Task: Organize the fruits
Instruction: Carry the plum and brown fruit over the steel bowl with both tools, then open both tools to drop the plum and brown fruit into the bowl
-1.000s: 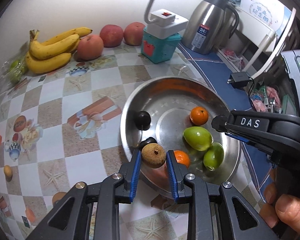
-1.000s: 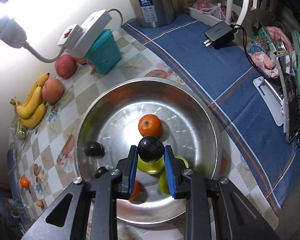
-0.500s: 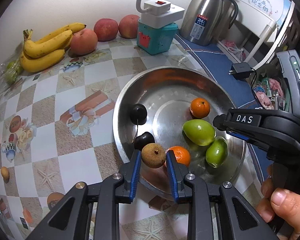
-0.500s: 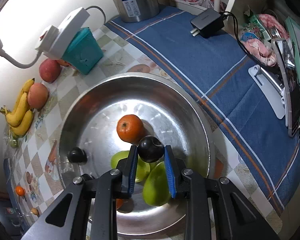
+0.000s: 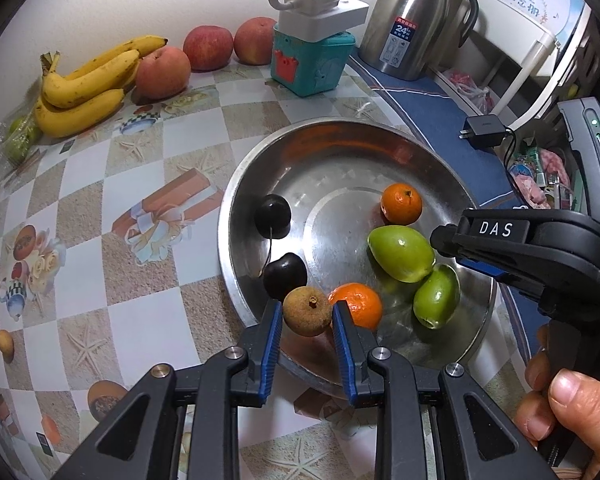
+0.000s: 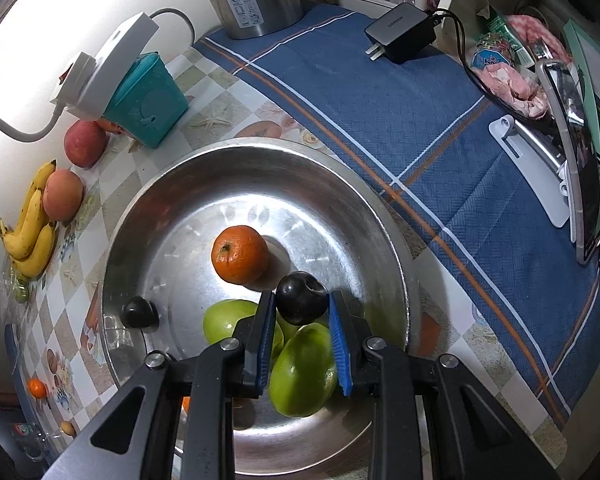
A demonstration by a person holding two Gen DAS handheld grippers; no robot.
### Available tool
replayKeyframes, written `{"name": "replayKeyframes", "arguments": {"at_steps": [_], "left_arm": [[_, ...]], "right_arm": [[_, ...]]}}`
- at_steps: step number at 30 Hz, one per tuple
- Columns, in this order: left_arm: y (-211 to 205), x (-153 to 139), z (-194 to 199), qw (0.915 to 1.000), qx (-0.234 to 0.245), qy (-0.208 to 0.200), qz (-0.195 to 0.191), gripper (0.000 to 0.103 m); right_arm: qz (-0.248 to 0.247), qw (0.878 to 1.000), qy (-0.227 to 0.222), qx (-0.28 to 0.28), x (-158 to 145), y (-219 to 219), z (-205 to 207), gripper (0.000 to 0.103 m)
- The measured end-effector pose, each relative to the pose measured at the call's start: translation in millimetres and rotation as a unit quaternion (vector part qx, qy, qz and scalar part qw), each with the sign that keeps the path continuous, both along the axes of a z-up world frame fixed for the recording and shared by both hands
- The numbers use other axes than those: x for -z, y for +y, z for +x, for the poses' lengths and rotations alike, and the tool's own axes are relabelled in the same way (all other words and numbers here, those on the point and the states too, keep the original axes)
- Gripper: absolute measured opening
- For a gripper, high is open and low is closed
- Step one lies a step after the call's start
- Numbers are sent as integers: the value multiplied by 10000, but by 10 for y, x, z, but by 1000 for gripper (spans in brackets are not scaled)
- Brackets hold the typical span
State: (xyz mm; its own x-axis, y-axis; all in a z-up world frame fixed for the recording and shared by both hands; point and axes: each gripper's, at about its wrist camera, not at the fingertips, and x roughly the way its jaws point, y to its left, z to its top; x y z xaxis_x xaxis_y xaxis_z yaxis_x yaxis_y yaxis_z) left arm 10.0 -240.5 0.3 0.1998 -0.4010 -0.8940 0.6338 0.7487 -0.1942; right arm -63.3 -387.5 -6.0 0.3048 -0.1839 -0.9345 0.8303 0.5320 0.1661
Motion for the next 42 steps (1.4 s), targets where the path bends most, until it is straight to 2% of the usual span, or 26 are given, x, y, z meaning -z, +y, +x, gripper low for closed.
{"name": "replayKeyframes", "arguments": {"at_steps": [9,14,19,27,34,36,38,42], "left_arm": [[-8,10,0,10000,7,20,36,29],[-3,10,-1,10000,27,31,21,29],[3,-23,-4,10000,24,2,-17,33],[37,-120,6,9999,-3,-21,-104,33],[283,-226,225,9985,-480,82,-238,34],[375,-245,296,9974,-675,96,-251,37],[447,-260,354,9962,-840,26,-237,41],[586,-274,452,9936,-1113,-78,-172,42]], "right_arm": [[89,9999,71,54,50,-22,-4,28],[97,9999,92,110,60,-31,-6,34],[84,9998,79,155,43,-29,-20,35],[-93,9998,-25,152,-105,-12,-37,35],[-148,9999,-50,35,-180,64,7,35],[-151,9999,-45,-23,-187,106,19,35],[-179,9998,-10,-103,-194,157,40,35],[-163,9995,69,-251,-157,247,81,35]]}}
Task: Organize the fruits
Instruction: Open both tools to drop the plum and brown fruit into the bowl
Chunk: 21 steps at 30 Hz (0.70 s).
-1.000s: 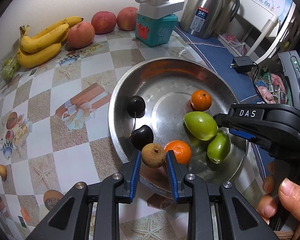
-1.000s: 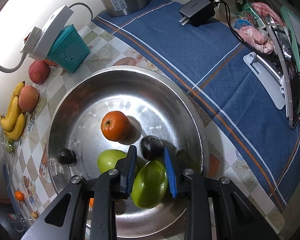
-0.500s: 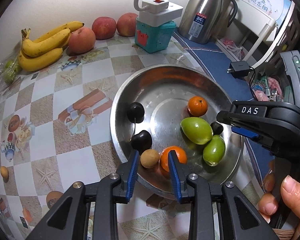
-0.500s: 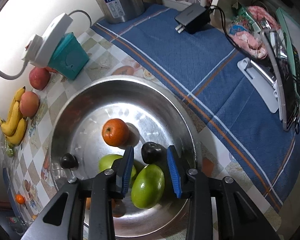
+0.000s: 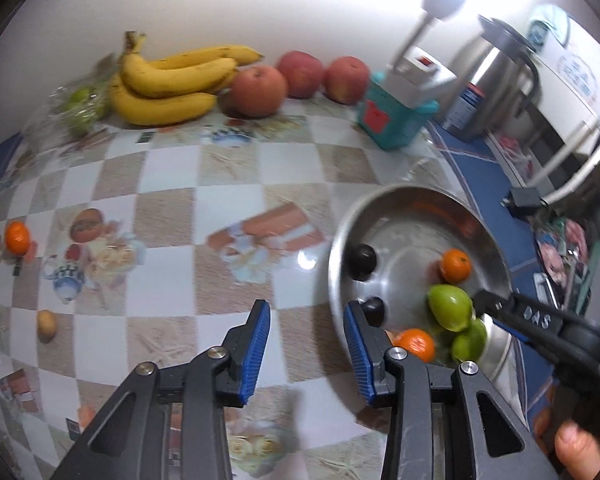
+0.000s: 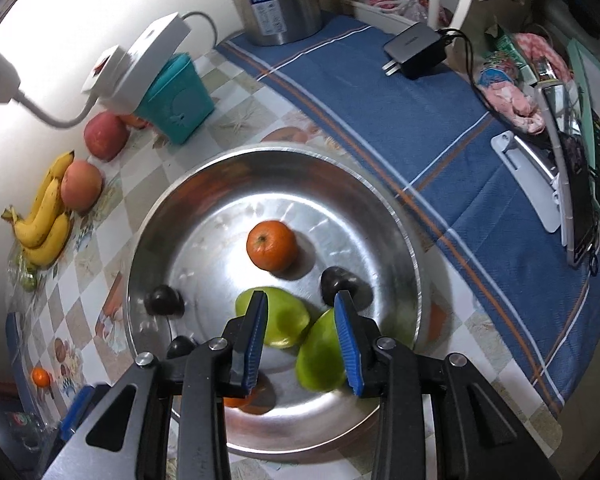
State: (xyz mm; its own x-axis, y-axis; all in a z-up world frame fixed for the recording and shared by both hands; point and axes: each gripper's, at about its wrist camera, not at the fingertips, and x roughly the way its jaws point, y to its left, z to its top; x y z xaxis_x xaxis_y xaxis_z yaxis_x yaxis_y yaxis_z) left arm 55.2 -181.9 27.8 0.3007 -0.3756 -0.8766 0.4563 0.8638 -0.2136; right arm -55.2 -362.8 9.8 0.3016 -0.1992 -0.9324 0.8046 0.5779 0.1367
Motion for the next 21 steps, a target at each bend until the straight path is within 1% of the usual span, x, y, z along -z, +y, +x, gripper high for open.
{"name": "replayKeyframes", "arguments": {"at_steps": [3,6,10,11,12,13,15,16,17,20,21], "left_arm": [[102,21,79,9998,-200,71,-10,43],[202,58,152,9990,-425,145,87,50],[289,98,202,9976,-623,262,119,51],[300,100,202,9974,-655,268,127,54],[314,102,208,9971,-698,263,146,61],[330,100,213,9967,-755,242,172,66],[359,92,220,9959,-850,194,220,80],[372,94,226,9955,-894,180,251,83],[384,99,232,9950,-939,171,284,88],[418,123,251,9932,-1074,148,420,100],[430,136,262,9926,-1114,142,469,102]], "right_arm": [[-47,9999,77,-84,11,60,29,35],[-106,9997,114,-192,7,116,71,35],[-142,9995,110,-265,-5,155,99,35],[-155,9994,102,-282,-13,164,107,35],[-171,9994,93,-300,-19,171,113,35],[-187,9993,79,-320,-27,181,123,35],[-210,9991,52,-360,-39,196,137,37],[-217,9990,49,-375,-40,195,149,46],[-237,9989,46,-390,-43,201,154,55],[-284,9987,61,-427,-50,208,168,59],[-308,9985,67,-438,-52,208,170,61]]}}
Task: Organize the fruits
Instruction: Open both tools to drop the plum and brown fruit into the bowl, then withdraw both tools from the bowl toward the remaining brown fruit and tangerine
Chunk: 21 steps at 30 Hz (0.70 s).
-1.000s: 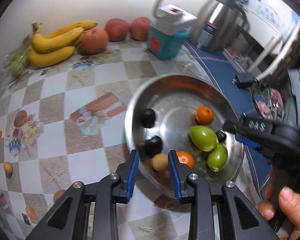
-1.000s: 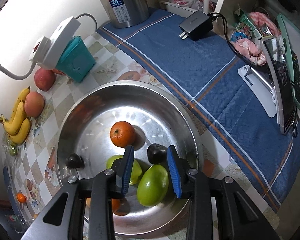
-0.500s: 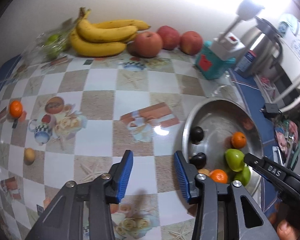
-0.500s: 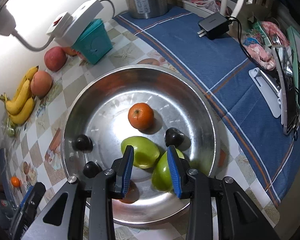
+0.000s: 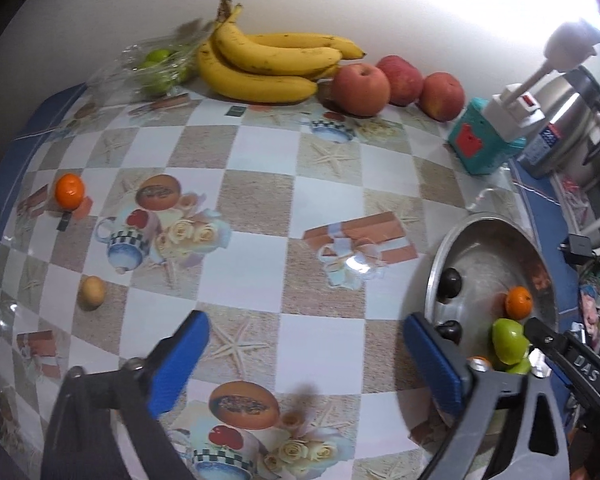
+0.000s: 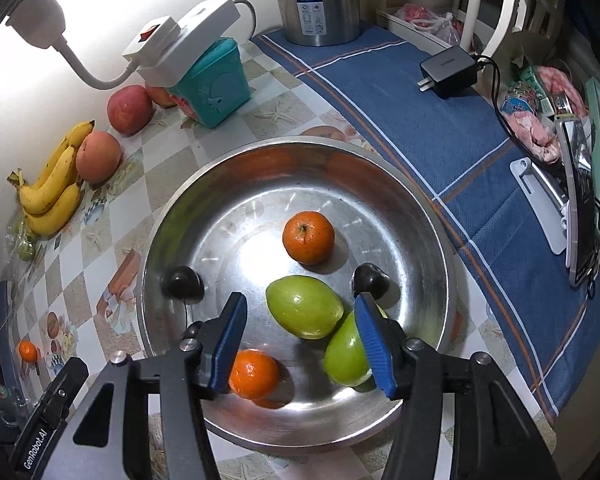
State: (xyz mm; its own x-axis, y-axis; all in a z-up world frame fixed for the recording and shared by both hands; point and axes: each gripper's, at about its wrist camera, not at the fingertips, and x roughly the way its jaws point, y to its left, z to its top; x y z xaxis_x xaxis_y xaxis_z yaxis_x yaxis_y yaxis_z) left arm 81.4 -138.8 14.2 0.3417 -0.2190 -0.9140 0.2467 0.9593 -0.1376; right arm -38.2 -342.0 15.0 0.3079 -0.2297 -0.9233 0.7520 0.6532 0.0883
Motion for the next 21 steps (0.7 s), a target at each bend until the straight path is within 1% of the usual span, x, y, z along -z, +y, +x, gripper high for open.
{"name": "replayKeyframes", "arguments": {"at_steps": [2,3,6,8,9,11,13,16,21], "left_arm": [[23,23,14,10000,-59,16,64,103],[42,41,23,9999,-102,49,88,103],[78,79,43,9997,-182,137,102,103],[91,86,50,9996,-210,156,111,103],[98,89,53,9996,-214,160,122,103],[109,81,56,9995,-219,120,201,103],[119,65,58,9994,-219,66,248,103],[135,46,60,9993,-183,-9,332,103],[164,34,74,9991,-125,-62,406,103]], "right_arm": [[-56,10000,12,-25,-1,3,4,76],[-89,10000,13,-43,-4,6,9,78],[-142,9998,-9,-117,-17,18,28,81],[-169,9997,-27,-156,-24,31,38,86],[-171,9997,-40,-177,-27,37,41,87],[-182,9996,-47,-216,-28,45,51,89],[-241,9994,-39,-263,-27,55,63,95],[-302,9990,-6,-319,-26,71,71,100],[-281,9990,-26,-345,-18,89,90,101]]}}
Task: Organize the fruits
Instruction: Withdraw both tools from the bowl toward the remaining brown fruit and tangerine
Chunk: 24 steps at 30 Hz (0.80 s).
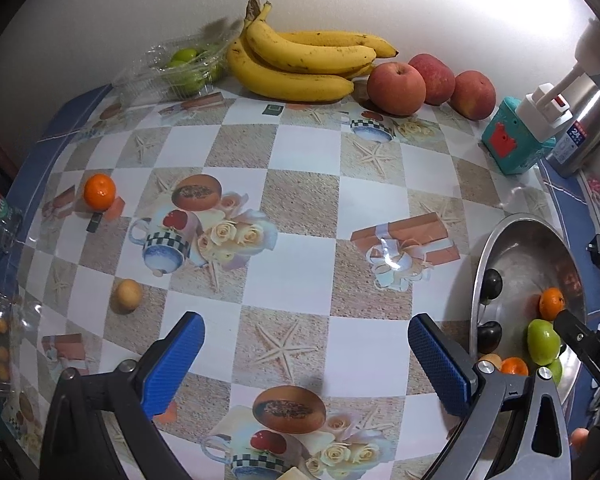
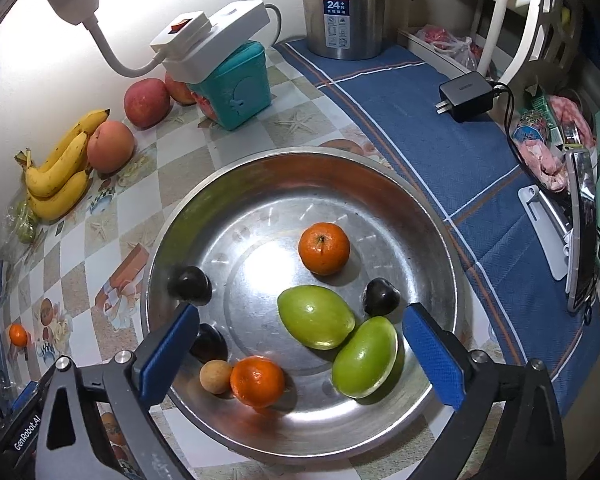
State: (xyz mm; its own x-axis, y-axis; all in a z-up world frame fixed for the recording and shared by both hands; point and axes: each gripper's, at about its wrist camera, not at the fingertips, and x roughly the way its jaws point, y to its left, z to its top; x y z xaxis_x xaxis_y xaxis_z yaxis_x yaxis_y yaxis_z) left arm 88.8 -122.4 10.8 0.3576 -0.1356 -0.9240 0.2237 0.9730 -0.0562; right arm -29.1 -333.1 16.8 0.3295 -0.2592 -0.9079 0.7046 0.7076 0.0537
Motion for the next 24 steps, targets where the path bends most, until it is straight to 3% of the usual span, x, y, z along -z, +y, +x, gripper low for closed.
{"name": "replayKeyframes", "arguments": {"at_steps": [14,24], "left_arm": [[274,-110,73,9998,216,26,0,103],[672,-188,150,9962,95,-359,781,103]], "right_arm": [[215,9990,-68,-397,-48,228,149,102],[291,9927,104,-1167,-63,635,428,102]]}}
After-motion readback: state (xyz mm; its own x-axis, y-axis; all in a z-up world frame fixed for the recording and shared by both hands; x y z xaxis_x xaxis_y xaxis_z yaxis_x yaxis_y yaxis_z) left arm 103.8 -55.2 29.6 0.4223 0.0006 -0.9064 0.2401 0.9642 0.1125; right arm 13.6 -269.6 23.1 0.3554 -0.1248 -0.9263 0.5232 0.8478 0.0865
